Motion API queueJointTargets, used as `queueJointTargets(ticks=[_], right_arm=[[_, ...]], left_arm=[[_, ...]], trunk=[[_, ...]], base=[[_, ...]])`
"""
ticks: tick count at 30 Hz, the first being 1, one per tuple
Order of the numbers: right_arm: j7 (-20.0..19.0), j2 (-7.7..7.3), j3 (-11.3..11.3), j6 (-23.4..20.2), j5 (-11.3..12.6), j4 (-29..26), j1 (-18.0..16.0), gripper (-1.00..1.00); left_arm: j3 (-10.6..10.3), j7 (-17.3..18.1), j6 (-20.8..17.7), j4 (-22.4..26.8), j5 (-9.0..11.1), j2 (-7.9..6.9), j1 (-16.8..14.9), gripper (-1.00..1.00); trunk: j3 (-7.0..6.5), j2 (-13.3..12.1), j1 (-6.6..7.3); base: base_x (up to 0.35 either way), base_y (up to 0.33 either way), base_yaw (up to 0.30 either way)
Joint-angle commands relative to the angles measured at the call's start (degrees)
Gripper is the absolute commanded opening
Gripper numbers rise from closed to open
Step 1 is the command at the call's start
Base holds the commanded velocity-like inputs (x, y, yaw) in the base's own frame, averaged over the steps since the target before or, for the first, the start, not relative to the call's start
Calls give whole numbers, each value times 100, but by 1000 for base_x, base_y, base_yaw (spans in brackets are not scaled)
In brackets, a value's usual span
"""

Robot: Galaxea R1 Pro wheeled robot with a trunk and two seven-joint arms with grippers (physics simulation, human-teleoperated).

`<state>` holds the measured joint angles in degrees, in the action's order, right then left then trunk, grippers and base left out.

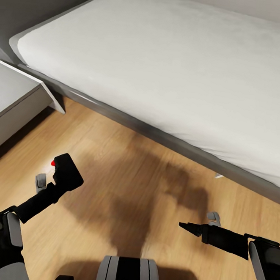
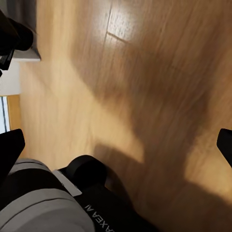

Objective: Attach the digital camera to the camera tripod in the bedroom.

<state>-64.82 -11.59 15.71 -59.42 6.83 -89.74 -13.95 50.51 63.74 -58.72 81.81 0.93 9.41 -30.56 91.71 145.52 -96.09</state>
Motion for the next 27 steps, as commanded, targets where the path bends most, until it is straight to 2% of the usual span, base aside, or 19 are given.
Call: queueJointTargets(ticks=[1, 27], right_arm=[[-3, -1, 3, -35, 20, 0, -2, 100], [-15, 12, -7, -35, 39, 0, -2, 100]], left_arm=[[12, 29, -46, 2, 2, 5, -5, -100], [5, 61, -53, -86, 2, 35, 6, -100]], trunk=[[-20, 0, 3], [-596, -35, 70]], base=[[0, 0, 0], [0, 0, 0]])
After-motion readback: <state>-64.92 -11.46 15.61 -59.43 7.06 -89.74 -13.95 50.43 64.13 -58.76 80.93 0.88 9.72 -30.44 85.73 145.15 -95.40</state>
